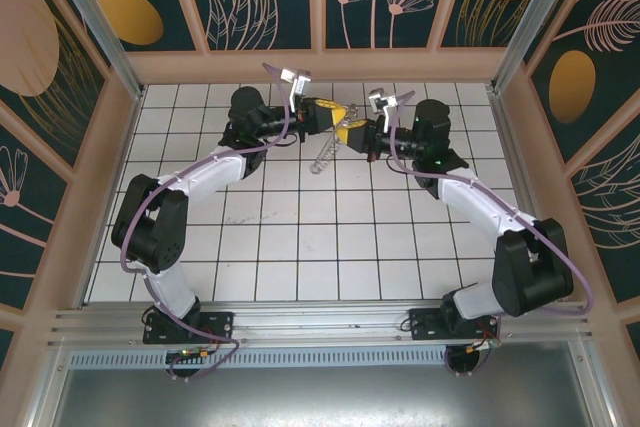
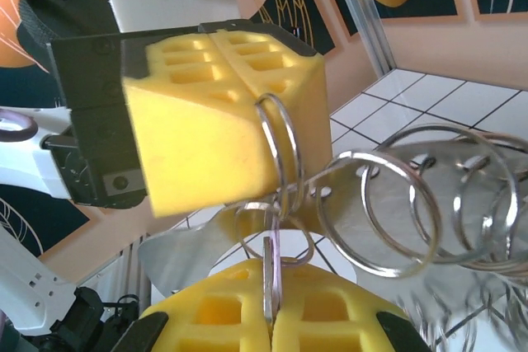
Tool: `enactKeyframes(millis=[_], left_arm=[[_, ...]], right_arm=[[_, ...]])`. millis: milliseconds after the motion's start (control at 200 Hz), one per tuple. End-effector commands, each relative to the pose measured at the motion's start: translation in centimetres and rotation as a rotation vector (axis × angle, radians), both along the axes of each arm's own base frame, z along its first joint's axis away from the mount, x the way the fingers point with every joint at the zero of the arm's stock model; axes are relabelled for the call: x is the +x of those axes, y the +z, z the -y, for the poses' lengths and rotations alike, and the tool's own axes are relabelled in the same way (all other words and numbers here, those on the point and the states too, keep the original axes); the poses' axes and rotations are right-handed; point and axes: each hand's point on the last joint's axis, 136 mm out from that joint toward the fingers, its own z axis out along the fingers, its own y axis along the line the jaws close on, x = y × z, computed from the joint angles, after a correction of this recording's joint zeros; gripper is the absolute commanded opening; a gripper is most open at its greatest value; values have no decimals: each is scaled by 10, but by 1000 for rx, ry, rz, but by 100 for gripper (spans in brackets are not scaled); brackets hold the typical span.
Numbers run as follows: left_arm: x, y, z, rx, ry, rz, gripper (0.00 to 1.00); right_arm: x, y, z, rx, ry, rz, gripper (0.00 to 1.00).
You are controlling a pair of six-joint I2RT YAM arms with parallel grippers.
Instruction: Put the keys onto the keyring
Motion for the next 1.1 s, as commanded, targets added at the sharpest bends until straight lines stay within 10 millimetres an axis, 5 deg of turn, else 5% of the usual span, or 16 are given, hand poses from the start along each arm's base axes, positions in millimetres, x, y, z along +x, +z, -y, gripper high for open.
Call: enactKeyframes(millis=[0, 145, 350, 370, 455, 596, 826, 1096], left_arm=[[-10, 28, 0, -73, 10, 74, 0], [-9, 28, 0, -83, 23, 65, 0], [-4, 28, -2, -103, 60, 46, 0], [-3, 29, -3, -106, 63, 45, 0], [-1, 29, -3, -113, 73, 37, 0], [3, 26, -2, -117, 84, 21, 0], [10, 23, -5, -124, 122, -16, 0], [18, 14, -7, -130, 163, -89, 0]], right_arm=[[-3, 6, -14, 10, 45, 18, 0], [-2, 2, -10, -7, 10, 13, 0], [-7, 0, 15, -47, -94, -1, 54], [-7, -1, 20, -52, -114, -6, 68], [-10, 0, 37, -60, -172, -11, 98], [-1, 0, 67, -99, -357, -32, 99], [51, -9, 129, -227, -819, -98, 99], [89, -24, 130, -182, -827, -183, 99]])
